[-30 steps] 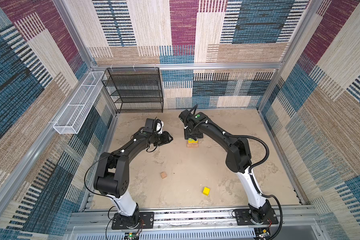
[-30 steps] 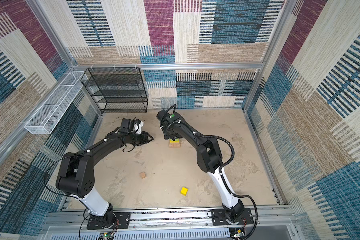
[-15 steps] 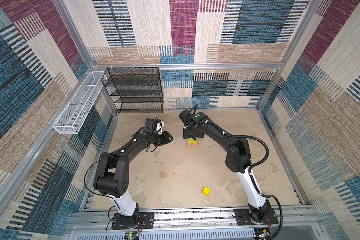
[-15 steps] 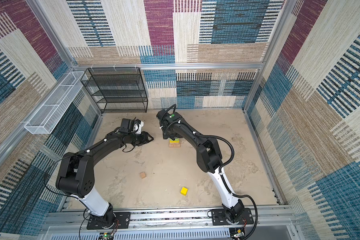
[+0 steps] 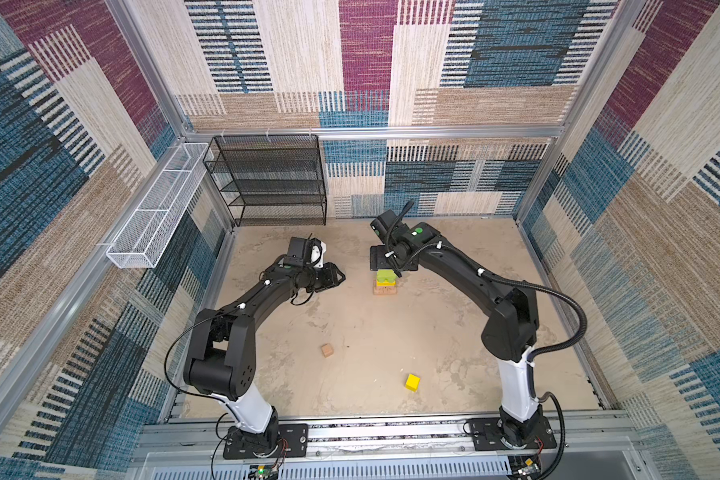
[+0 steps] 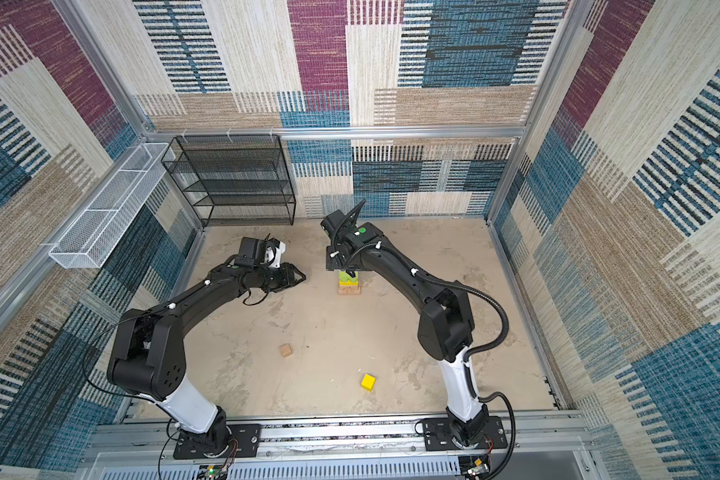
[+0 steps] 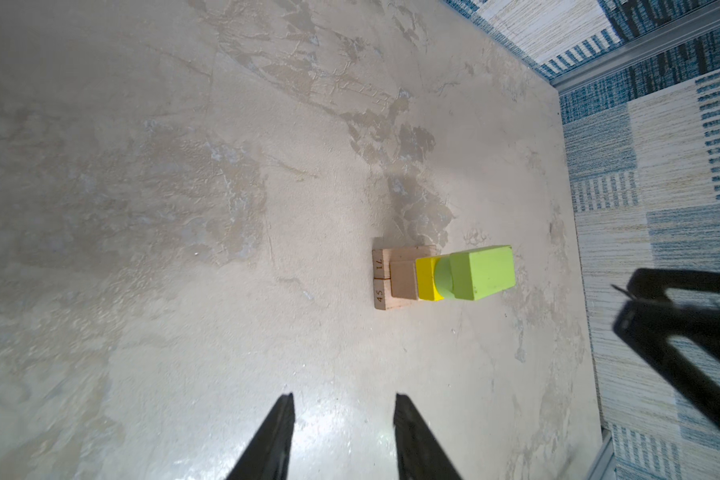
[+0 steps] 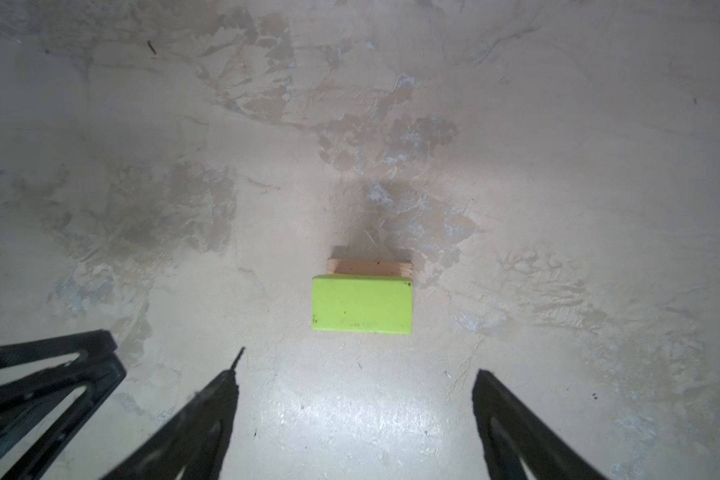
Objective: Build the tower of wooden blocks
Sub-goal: 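Raise the right gripper and withdraw it away from the stack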
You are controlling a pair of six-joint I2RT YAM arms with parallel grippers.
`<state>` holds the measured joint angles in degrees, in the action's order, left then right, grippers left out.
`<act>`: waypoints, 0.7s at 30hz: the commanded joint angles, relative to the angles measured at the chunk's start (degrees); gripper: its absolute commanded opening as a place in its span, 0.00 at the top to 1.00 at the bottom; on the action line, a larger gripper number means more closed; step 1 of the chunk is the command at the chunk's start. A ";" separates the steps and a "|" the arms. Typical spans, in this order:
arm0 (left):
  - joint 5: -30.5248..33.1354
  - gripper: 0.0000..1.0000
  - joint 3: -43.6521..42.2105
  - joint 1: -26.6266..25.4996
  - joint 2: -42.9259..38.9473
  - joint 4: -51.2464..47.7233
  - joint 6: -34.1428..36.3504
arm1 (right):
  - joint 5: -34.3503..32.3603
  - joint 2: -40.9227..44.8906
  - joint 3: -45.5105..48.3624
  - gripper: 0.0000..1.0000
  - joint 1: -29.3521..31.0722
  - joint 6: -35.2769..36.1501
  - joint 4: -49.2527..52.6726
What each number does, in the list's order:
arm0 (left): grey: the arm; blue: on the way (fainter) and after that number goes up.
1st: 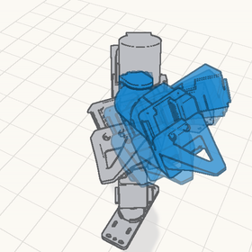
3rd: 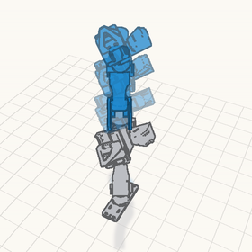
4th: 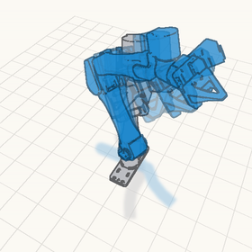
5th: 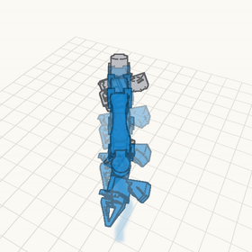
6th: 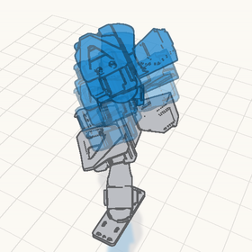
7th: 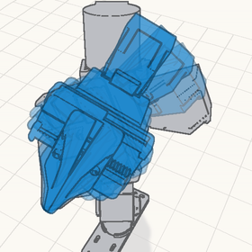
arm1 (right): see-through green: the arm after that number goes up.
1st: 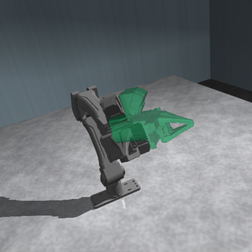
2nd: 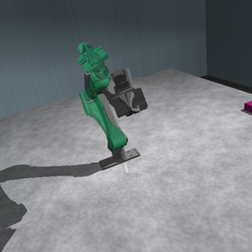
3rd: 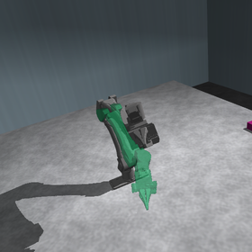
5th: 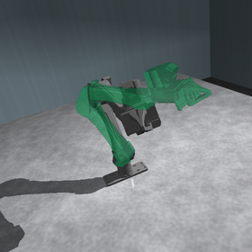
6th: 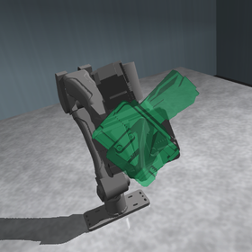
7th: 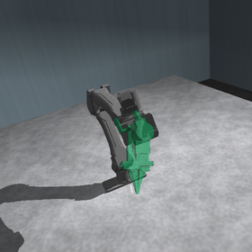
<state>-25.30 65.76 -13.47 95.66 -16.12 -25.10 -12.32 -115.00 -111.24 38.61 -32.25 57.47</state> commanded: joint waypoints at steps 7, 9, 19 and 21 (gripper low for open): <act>2.57 0.56 -0.54 0.12 -3.33 -2.49 0.58 | -0.36 17.42 24.18 0.11 -0.03 -0.17 -21.40; 3.72 0.56 -0.59 0.12 -4.20 -3.57 0.76 | -1.42 20.71 28.89 0.10 -0.03 0.16 -24.78; 7.85 0.56 0.20 -0.15 -7.69 -8.46 1.37 | -12.34 37.12 47.95 0.01 -0.11 0.45 -42.10; 8.61 0.56 0.51 -0.32 -8.13 -9.40 1.61 | -17.06 39.37 50.34 0.01 -0.15 -1.87 -43.74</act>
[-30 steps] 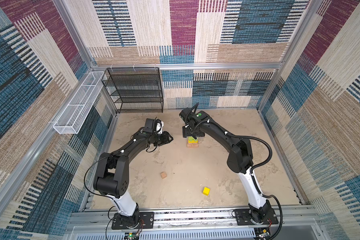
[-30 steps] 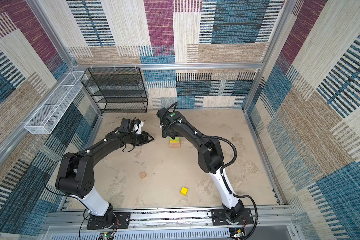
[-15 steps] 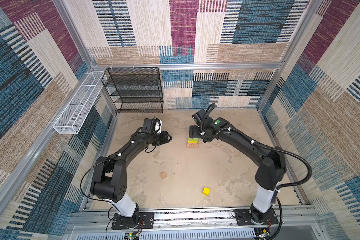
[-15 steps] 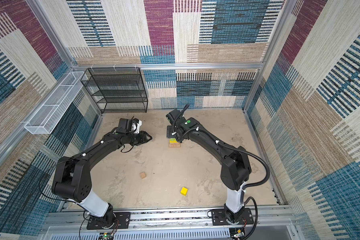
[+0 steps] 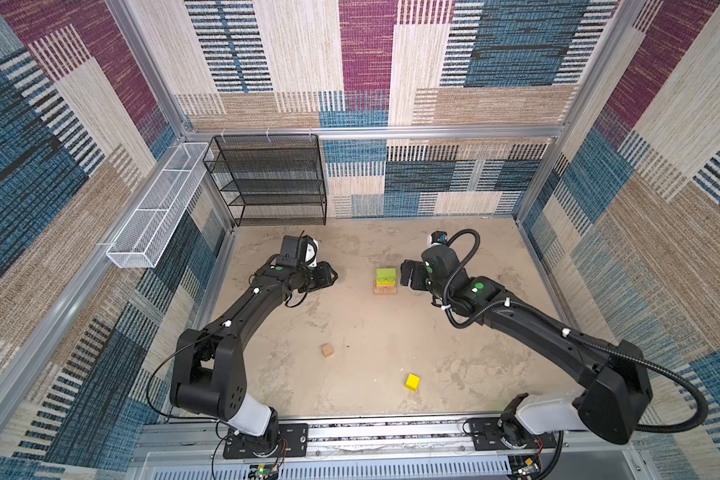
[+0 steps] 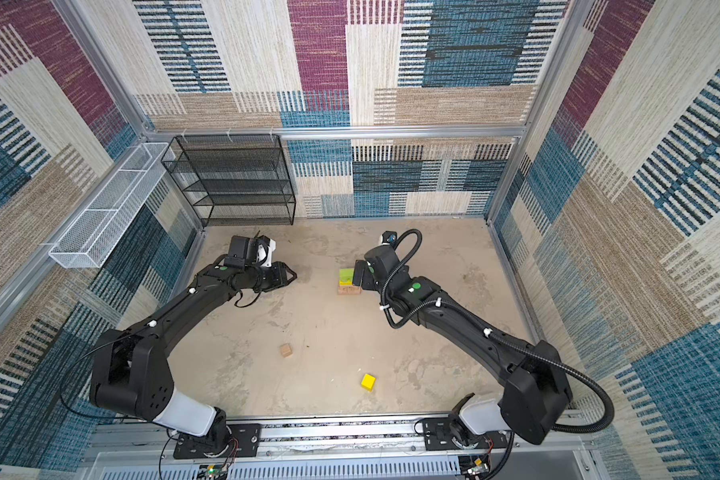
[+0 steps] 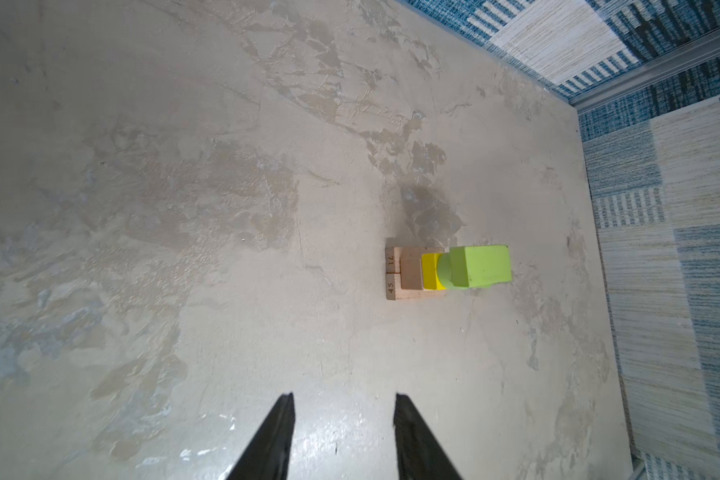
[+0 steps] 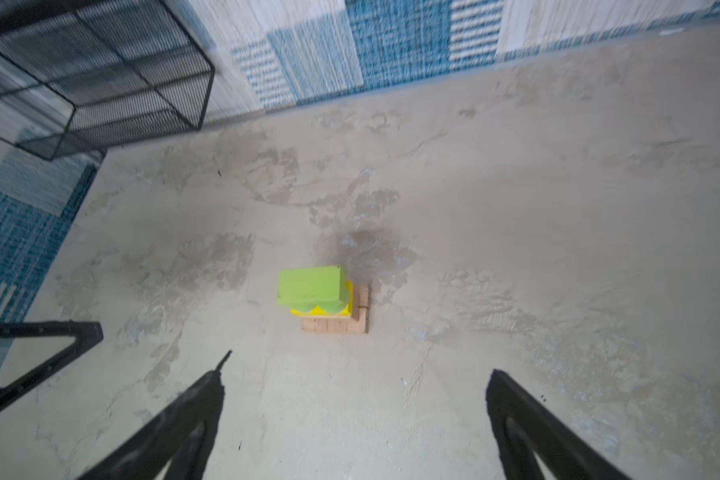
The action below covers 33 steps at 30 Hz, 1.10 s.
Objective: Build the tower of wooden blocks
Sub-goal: 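Raise the right gripper and withdraw it away from the stack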
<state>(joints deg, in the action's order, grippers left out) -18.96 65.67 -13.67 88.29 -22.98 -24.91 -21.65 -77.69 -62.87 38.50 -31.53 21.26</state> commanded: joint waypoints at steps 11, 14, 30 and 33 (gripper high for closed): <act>5.04 0.57 3.51 -3.19 -0.77 -6.25 1.36 | -24.02 12.70 10.49 0.01 -0.33 -10.36 -12.62; 6.00 0.57 5.38 -5.08 0.01 -7.55 1.35 | -25.17 14.46 11.67 0.01 -1.12 -11.18 -14.19; 14.62 0.56 10.44 -19.87 -0.07 -18.33 3.02 | -20.42 23.90 21.07 0.01 -9.34 -13.63 -20.02; 15.08 0.55 10.48 -22.38 -0.40 -19.63 2.85 | -17.42 27.67 25.94 0.01 -10.46 -14.99 -21.96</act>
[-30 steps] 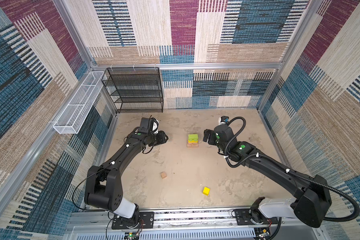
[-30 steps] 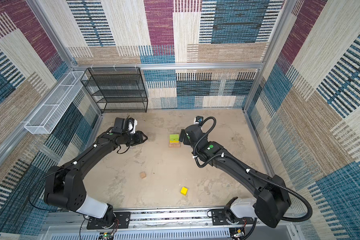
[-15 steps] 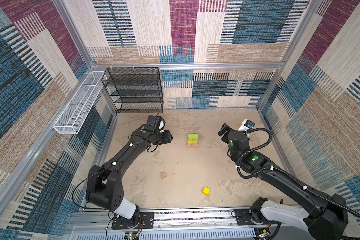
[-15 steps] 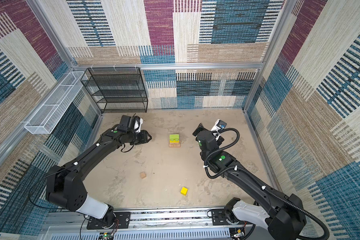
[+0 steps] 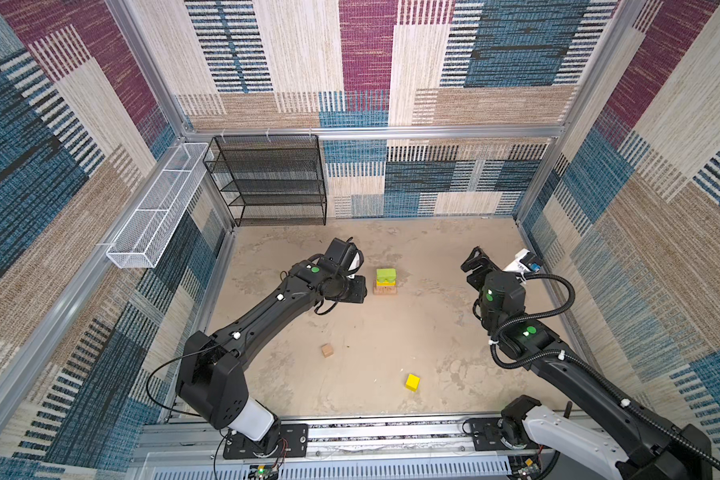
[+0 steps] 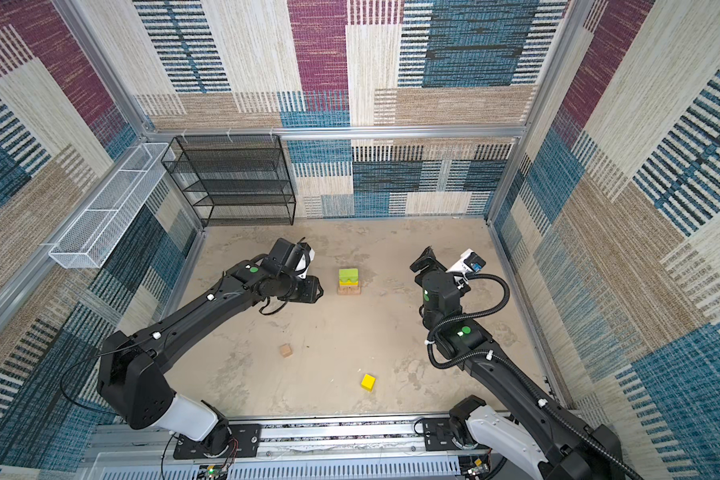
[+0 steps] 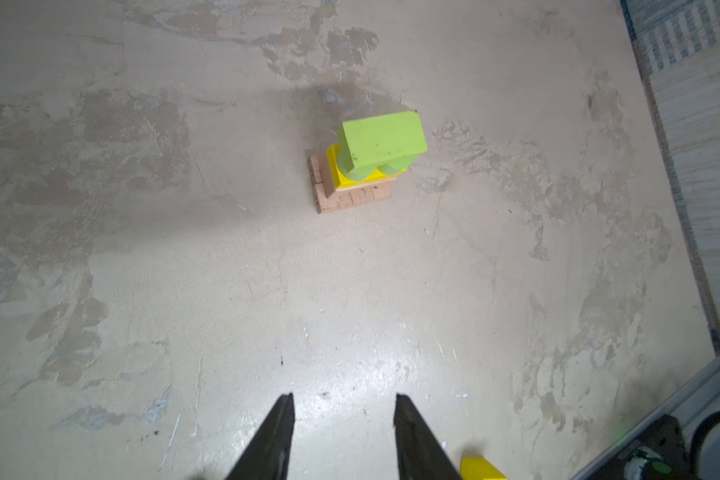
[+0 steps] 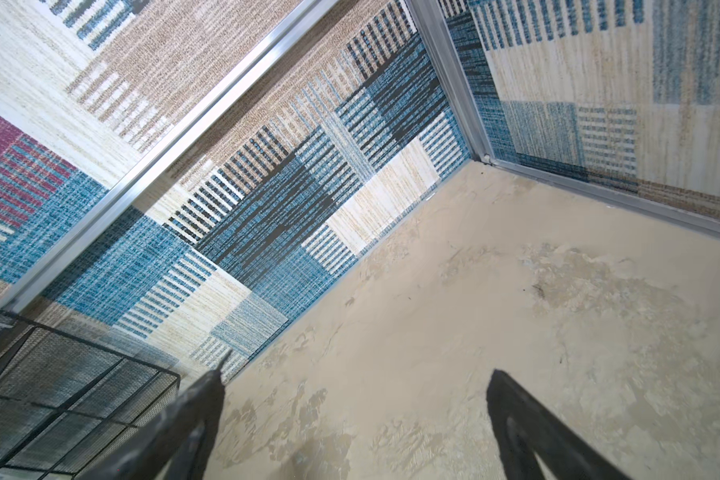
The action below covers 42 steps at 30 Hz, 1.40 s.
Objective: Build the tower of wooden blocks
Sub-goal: 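Raise the right gripper and withdraw it away from the stack, then move the left gripper down over the small yellow cube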
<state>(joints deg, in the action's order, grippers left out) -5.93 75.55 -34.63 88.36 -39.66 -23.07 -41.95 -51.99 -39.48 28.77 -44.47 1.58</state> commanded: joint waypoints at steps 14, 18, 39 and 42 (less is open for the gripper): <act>8.71 0.32 -1.67 -16.44 0.77 -6.96 -2.08 | 30.36 -5.84 0.80 0.01 -12.33 -0.35 -1.51; 12.19 0.28 -0.25 -20.79 3.32 -7.82 -2.55 | 37.08 -10.69 0.46 0.01 -13.84 0.00 -4.71; 9.59 0.24 9.26 -33.78 18.76 -9.98 3.38 | 52.51 -14.02 2.90 0.01 -20.58 -1.14 -10.66; 8.81 0.24 9.16 -34.52 19.35 -9.93 2.80 | 52.76 -13.76 3.25 0.01 -21.17 -1.44 -10.77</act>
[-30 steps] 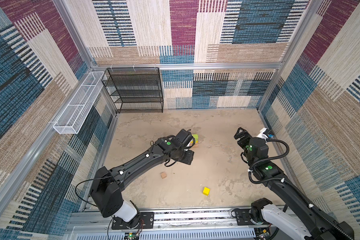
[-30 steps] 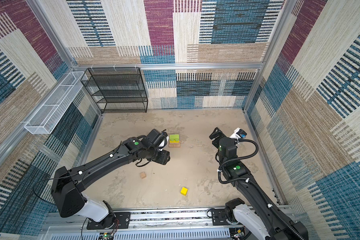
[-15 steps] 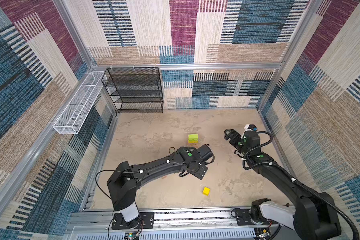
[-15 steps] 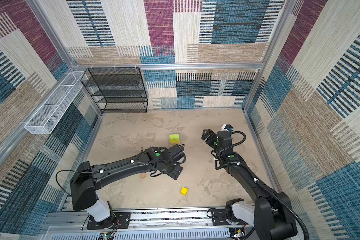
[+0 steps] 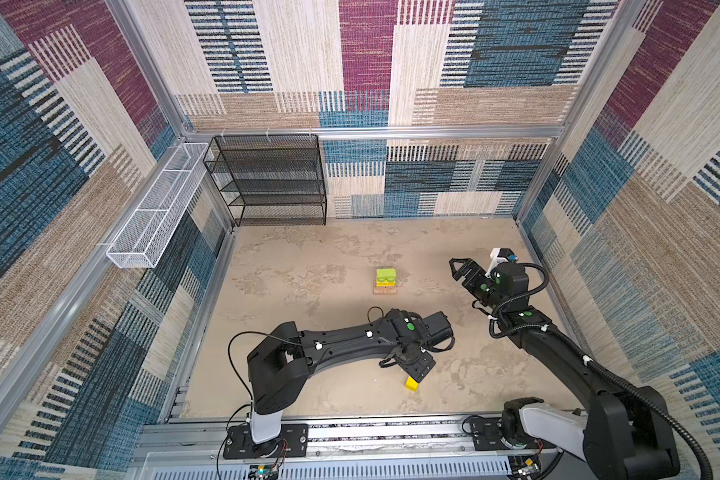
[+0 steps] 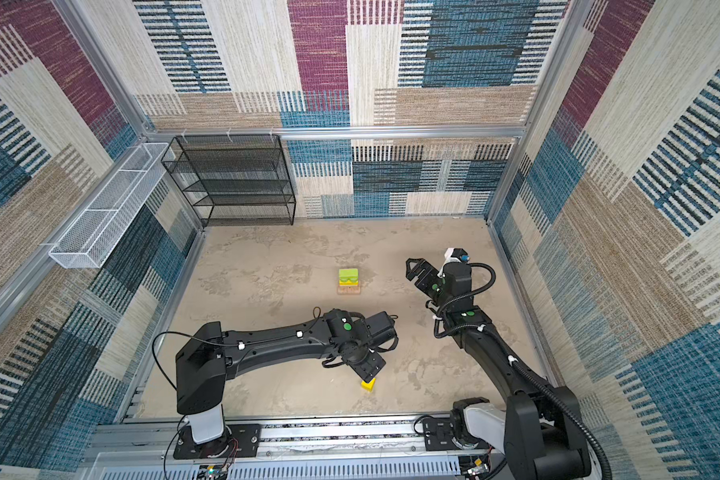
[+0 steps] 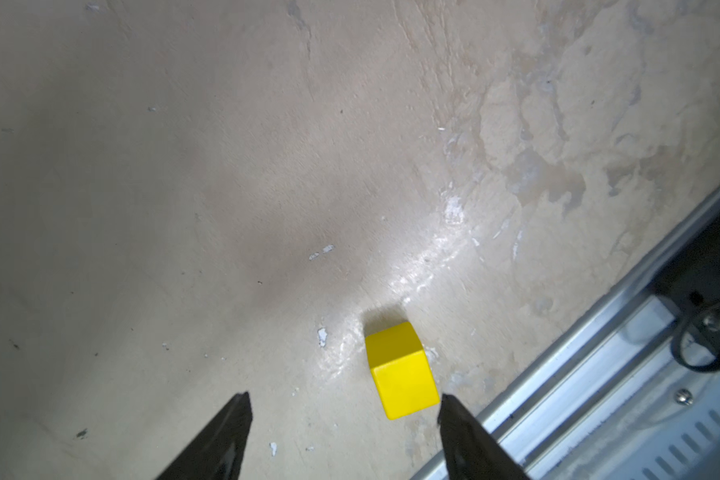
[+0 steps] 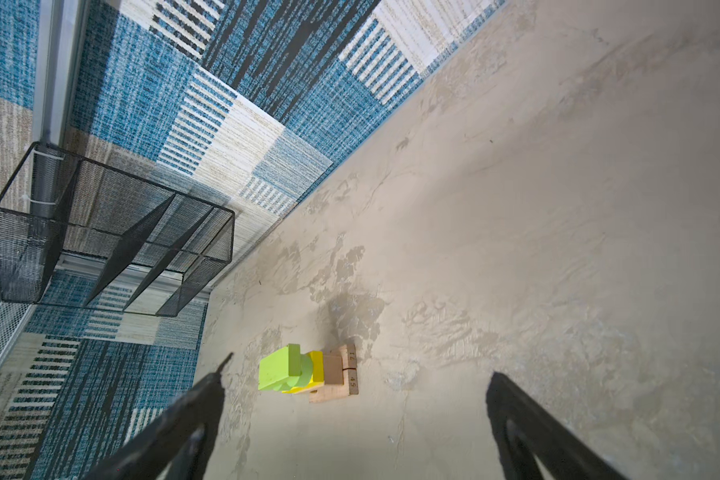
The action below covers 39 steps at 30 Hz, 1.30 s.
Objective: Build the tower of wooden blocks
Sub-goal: 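Move the left gripper down over the small yellow cube, then close the left gripper on the small yellow cube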
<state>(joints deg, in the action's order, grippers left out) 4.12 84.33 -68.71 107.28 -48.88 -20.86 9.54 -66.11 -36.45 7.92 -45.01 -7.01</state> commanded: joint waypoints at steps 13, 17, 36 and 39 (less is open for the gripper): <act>0.80 0.23 -2.04 -4.24 1.98 -0.69 -10.80 | 1.81 -0.70 0.53 0.01 -1.66 -2.18 -2.23; 0.94 0.24 -1.94 -4.57 2.46 -0.59 -13.54 | 1.77 -0.54 0.66 0.01 -1.77 -2.18 -2.04; -0.29 0.40 -0.58 -5.22 5.72 -0.52 -14.72 | 1.22 0.03 1.06 0.01 -2.38 -1.84 -1.13; -0.21 0.44 -0.58 -5.21 5.87 -0.68 -14.95 | 1.26 -0.08 1.04 0.01 -2.34 -1.82 -1.12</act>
<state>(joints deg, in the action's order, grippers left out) 4.12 83.26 -74.00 113.01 -48.88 -34.70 10.50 -66.24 -35.48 5.61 -46.63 -7.60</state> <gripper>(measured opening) 0.566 0.993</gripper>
